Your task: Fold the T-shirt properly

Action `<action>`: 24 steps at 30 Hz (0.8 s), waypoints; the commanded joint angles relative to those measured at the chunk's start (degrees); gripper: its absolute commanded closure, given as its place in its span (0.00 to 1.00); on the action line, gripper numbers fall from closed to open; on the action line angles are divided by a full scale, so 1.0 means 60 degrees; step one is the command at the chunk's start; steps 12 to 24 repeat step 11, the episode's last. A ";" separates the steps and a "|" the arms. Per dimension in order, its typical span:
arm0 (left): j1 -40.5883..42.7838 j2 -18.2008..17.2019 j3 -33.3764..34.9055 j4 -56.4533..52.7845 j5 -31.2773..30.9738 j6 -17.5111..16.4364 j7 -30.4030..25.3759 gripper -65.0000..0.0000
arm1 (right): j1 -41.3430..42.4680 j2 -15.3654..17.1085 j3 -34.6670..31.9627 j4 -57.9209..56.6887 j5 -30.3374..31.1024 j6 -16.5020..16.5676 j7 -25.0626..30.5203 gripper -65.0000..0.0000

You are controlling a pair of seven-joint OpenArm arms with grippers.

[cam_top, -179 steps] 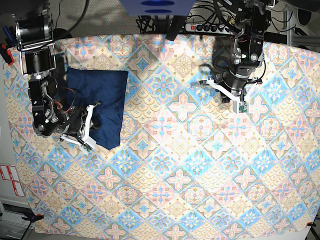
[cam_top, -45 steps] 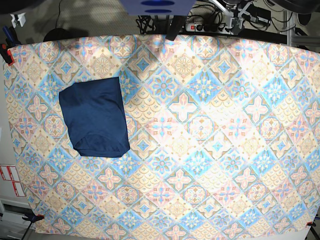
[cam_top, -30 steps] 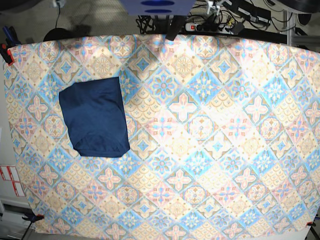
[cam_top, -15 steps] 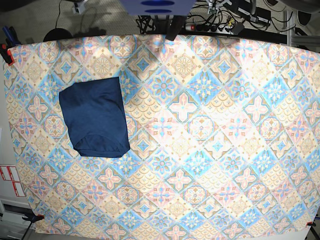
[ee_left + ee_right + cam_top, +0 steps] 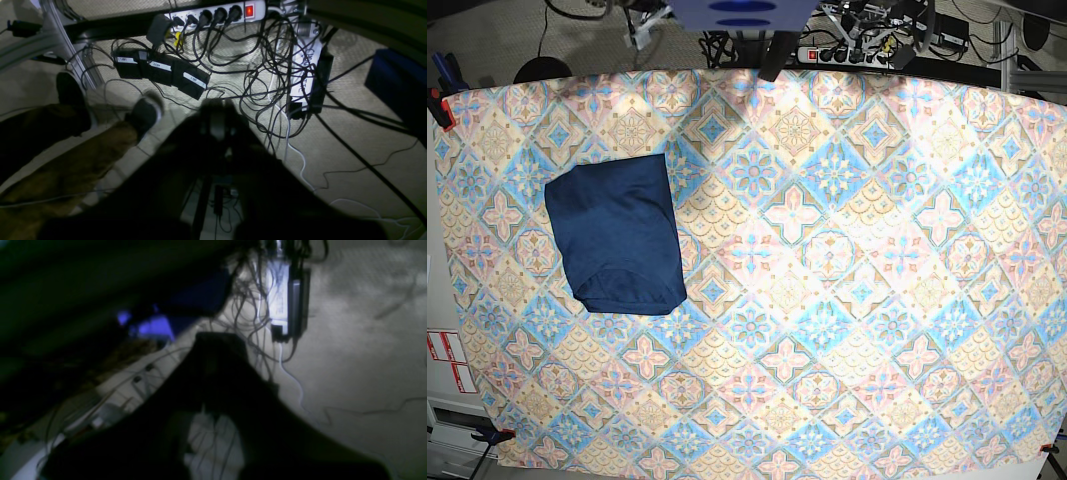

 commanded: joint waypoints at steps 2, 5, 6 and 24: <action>0.0052 -0.0020 -0.0036 0.0013 0.0001 0.0037 -0.0016 1.00 | 0.0004 -0.0141 0.0040 0.0034 0.0105 0.0126 0.0085 1.00; 0.0052 -0.0020 -0.0036 0.0013 0.0001 0.0037 -0.0016 1.00 | 0.0004 -0.0580 0.0040 0.0034 0.0105 -0.1625 0.0099 0.99; 0.0052 -0.0020 -0.0051 0.0013 0.0001 0.0037 -0.0016 1.00 | 0.0019 -0.0697 0.0040 0.0049 0.0091 -0.2167 0.0114 0.99; 0.0052 -0.0049 -0.0051 0.0057 -0.0013 0.0037 -0.0016 1.00 | 0.0693 -0.1298 -0.0048 0.0063 0.0091 -0.3193 0.0114 0.99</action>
